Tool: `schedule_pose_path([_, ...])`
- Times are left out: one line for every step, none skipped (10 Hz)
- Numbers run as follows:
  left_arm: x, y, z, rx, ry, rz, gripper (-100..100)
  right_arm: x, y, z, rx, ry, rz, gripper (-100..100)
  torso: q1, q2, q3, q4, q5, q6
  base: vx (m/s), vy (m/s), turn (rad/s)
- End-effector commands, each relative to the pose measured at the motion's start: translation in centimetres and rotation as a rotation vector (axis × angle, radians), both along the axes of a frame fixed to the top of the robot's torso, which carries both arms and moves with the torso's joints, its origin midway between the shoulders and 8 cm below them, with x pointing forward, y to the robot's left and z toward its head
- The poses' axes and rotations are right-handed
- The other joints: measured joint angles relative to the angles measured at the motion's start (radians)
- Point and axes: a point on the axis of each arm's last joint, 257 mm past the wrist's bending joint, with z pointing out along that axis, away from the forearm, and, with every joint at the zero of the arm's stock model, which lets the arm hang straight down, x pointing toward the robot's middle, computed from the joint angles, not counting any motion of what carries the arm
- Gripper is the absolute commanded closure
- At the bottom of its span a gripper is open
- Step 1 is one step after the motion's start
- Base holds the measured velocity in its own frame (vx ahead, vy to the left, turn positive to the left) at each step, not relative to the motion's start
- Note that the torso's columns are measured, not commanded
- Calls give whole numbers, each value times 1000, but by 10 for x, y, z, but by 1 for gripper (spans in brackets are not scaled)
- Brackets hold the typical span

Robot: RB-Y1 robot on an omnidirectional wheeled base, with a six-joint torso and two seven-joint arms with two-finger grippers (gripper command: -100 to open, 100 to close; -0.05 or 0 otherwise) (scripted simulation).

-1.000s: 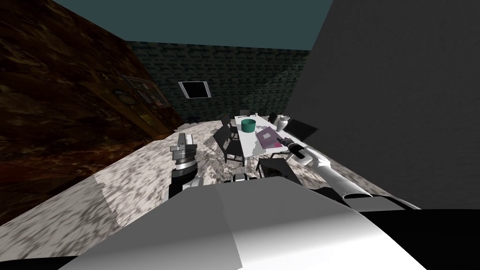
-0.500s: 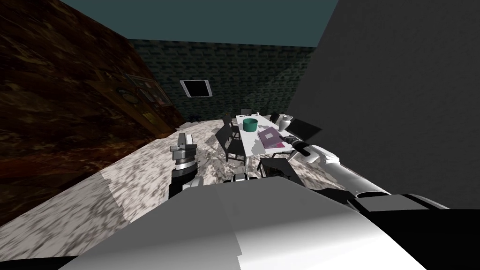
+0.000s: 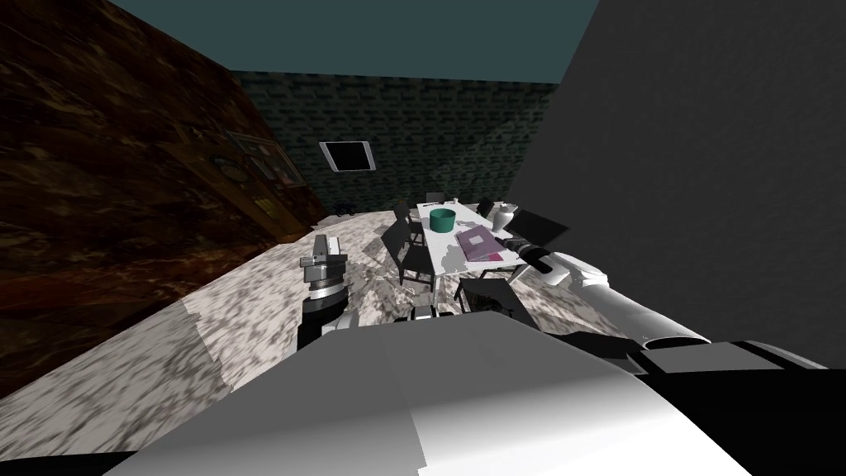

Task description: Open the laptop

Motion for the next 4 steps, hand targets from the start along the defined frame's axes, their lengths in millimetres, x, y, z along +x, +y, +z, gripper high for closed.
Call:
schedule_pose_path([0,0,0,0,0,0,0,0,0,0,0,0,0,0,0,0,0,0,0,0,0,0,0])
schedule_pose_path([0,0,0,0,0,0,0,0,0,0,0,0,0,0,1,0,0,0,0,0,0,0,0])
schedule_pose_path([0,0,0,0,0,0,0,0,0,0,0,0,0,0,1,1,0,0,0,0,0,0,0])
schedule_pose_path([0,0,0,0,0,0,0,0,0,0,0,0,0,0,1,1,0,0,0,0,0,0,0])
